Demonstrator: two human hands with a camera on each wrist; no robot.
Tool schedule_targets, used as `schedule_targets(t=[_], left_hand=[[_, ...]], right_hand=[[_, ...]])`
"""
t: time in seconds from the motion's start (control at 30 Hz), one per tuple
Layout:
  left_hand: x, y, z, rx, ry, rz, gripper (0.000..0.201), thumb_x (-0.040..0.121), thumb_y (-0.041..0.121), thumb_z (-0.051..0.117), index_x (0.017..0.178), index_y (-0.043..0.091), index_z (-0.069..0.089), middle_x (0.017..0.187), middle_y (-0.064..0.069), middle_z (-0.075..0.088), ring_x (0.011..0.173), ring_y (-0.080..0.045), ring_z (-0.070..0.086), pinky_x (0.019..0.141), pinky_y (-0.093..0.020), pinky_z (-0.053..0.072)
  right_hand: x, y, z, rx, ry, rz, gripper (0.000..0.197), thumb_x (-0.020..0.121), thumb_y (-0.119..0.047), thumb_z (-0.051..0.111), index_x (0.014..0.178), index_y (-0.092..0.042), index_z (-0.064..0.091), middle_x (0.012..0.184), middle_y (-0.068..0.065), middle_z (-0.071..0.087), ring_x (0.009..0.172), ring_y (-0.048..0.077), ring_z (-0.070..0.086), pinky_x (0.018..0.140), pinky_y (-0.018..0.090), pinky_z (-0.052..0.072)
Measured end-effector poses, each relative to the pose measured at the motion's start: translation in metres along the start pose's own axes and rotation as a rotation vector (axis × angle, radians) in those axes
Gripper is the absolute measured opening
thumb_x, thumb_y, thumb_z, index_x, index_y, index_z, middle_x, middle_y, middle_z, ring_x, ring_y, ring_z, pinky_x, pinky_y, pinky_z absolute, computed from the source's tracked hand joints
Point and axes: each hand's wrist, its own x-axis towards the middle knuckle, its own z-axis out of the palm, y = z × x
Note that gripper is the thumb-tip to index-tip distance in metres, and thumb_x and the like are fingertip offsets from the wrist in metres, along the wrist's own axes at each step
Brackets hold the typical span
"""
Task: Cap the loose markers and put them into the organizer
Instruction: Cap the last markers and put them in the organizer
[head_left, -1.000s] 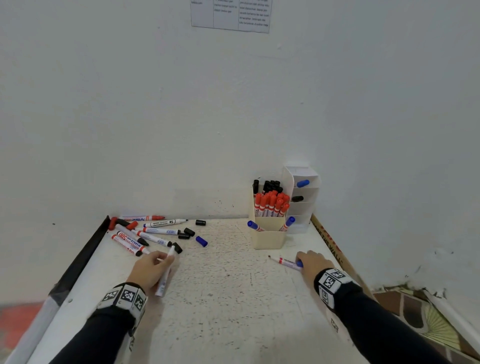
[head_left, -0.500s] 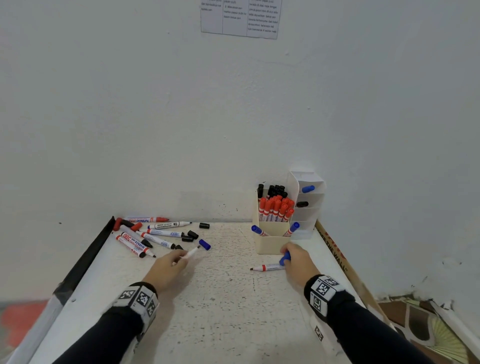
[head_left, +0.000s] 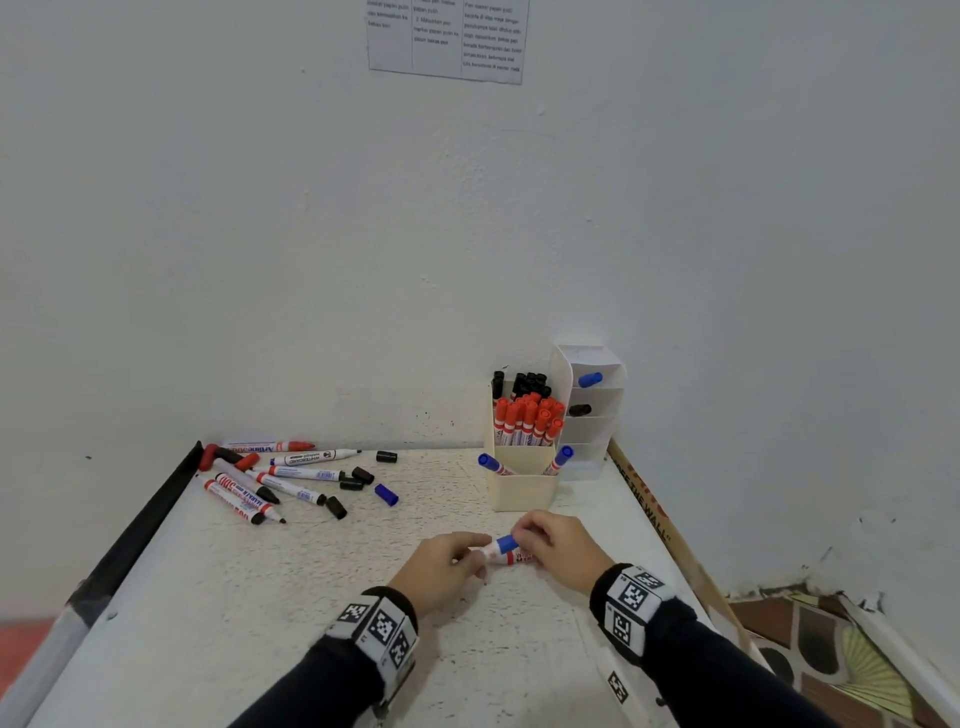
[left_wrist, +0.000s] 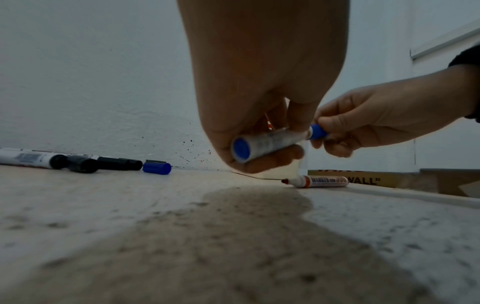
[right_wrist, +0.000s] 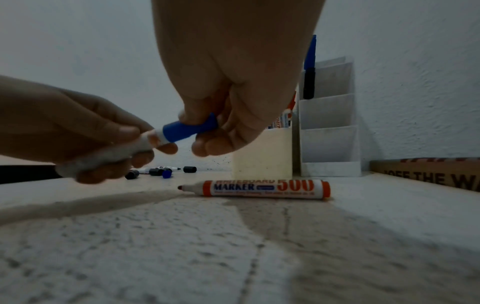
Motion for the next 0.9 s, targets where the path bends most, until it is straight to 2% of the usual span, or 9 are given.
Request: schedule_targets(t=[0.1,0.17,0.33,0.43,0.5,0.57,0.63,0.77,0.9], left_hand=[[0.002,0.010,0.007,-0.013,0.015,0.039,0.014,0.091,0.033,0.053,0.091,0.025,0.066,0.068,0.012,0.061,0.054,0.005,0.051,0.054,-0.006,0.036],[0.002,0.017,0.012,-0.079,-0.035,0.011,0.023,0.094,0.033,0.049,0.075,0.026,0.061,0.060,0.009,0.053,0.044,-0.001,0.042,0.046,-0.014,0.035],[0.005,0.030,0.022,-0.349,-0.129,-0.095,0.027,0.095,0.034,0.046,0.082,0.018,0.063,0.056,0.007,0.047,0.035,-0.005,0.033,0.037,-0.016,0.025],[0.013,0.033,0.028,-0.209,-0.026,0.052,0.018,0.092,0.029,0.054,0.094,0.017,0.067,0.066,0.009,0.055,0.050,0.003,0.045,0.056,-0.020,0.038],[0.016,0.028,0.031,0.032,0.000,0.069,0.031,0.084,0.039,0.062,0.111,0.023,0.064,0.090,0.011,0.059,0.083,0.001,0.052,0.079,-0.024,0.041],[0.018,0.019,0.035,0.380,-0.074,-0.021,0.058,0.075,0.055,0.064,0.126,0.030,0.052,0.118,0.006,0.052,0.112,-0.014,0.046,0.097,-0.032,0.039],[0.018,0.015,0.038,0.584,-0.133,-0.056,0.056,0.075,0.053,0.063,0.126,0.035,0.048,0.126,0.003,0.045,0.119,-0.019,0.040,0.102,-0.037,0.036],[0.021,0.011,0.034,0.498,-0.074,-0.080,0.026,0.087,0.026,0.054,0.113,0.027,0.059,0.118,0.000,0.053,0.108,-0.018,0.051,0.095,-0.032,0.045],[0.022,0.008,0.015,0.222,-0.002,-0.149,0.016,0.086,0.023,0.054,0.100,0.024,0.061,0.097,0.004,0.060,0.085,-0.008,0.056,0.074,-0.019,0.048]], right_hand=[[0.000,0.002,0.000,-0.098,0.018,0.087,0.032,0.098,-0.034,0.039,0.079,-0.014,0.056,0.074,0.001,0.054,0.067,0.010,0.046,0.063,0.019,0.035],[-0.001,0.000,-0.001,-0.084,0.057,0.089,0.039,0.098,-0.036,0.036,0.075,-0.011,0.054,0.071,0.002,0.051,0.065,0.011,0.044,0.063,0.019,0.034],[-0.001,0.000,-0.014,0.012,0.076,0.031,0.035,0.097,-0.031,0.043,0.066,-0.016,0.049,0.062,-0.003,0.045,0.055,0.006,0.039,0.054,0.014,0.034],[-0.004,0.000,-0.032,0.091,0.021,0.031,0.026,0.093,-0.030,0.051,0.074,-0.012,0.052,0.057,-0.001,0.046,0.045,0.006,0.040,0.048,0.016,0.035],[-0.006,-0.001,-0.048,0.069,0.036,0.022,0.021,0.091,-0.029,0.056,0.076,-0.014,0.054,0.056,-0.005,0.052,0.043,0.002,0.044,0.046,0.013,0.037],[-0.007,-0.001,-0.066,0.044,0.126,0.026,0.019,0.091,-0.028,0.056,0.081,-0.012,0.057,0.060,-0.007,0.056,0.047,0.002,0.048,0.049,0.012,0.040],[-0.004,0.002,-0.084,0.051,0.266,0.021,0.019,0.092,-0.028,0.053,0.086,-0.010,0.057,0.065,-0.003,0.057,0.051,0.006,0.050,0.051,0.013,0.042],[0.006,0.003,-0.114,0.162,0.607,-0.034,0.011,0.094,-0.020,0.048,0.086,-0.016,0.054,0.075,0.005,0.061,0.058,0.015,0.051,0.057,0.022,0.045],[0.020,-0.006,-0.138,0.114,0.898,-0.168,0.004,0.095,-0.015,0.044,0.093,-0.013,0.048,0.087,0.009,0.059,0.070,0.021,0.054,0.063,0.025,0.046]])
